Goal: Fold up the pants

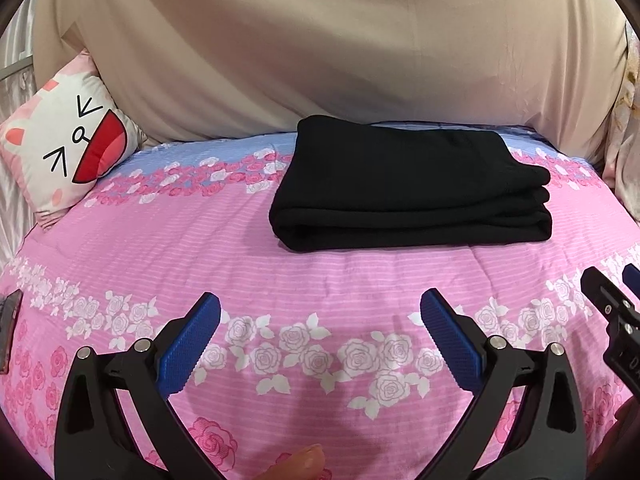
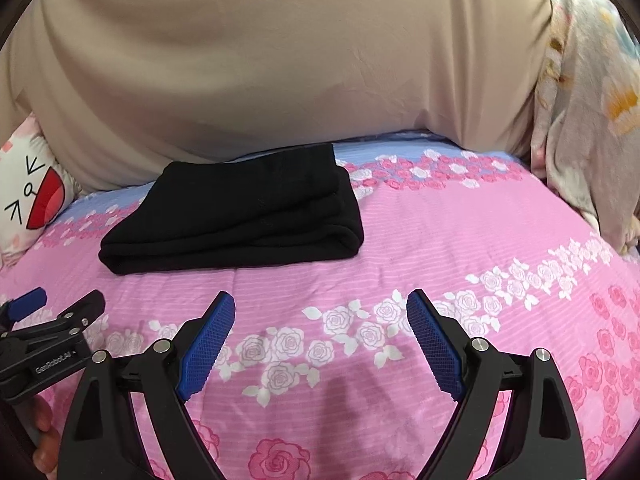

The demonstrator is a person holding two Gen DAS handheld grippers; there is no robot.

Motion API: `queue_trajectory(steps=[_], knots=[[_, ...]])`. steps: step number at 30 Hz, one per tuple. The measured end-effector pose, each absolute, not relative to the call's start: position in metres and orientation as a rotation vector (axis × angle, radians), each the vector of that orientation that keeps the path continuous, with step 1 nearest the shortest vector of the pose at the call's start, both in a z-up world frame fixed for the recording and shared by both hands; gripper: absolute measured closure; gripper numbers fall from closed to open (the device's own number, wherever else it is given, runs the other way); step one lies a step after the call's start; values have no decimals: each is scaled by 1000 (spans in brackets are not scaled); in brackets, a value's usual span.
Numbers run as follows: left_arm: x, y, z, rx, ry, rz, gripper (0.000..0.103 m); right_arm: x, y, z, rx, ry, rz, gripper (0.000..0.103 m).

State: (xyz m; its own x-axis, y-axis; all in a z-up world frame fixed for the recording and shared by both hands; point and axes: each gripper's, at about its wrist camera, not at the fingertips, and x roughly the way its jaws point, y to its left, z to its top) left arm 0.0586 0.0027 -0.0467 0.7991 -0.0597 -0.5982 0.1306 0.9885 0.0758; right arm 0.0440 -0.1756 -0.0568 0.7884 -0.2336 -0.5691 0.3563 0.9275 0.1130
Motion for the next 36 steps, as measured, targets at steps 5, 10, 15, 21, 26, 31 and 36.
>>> queue_trajectory(steps=[5,10,15,21,26,31,36], knots=[[58,1,-47,119,636,-106,5,44,-178,-58,228,587,-326,17],[59,1,-49,119,647,-116,5,46,-174,-58,202,590,-326,17],[62,3,-52,107,661,-117,5,47,-171,-59,194,596,-332,17],[66,3,-56,108,666,-99,5,49,-168,-60,176,611,-348,17],[65,-3,-56,124,657,-105,5,51,-157,-59,117,609,-342,17],[62,-11,-56,148,646,-116,5,52,-150,-58,103,607,-323,17],[61,-13,-56,148,644,-120,5,55,-147,-59,114,620,-315,17]])
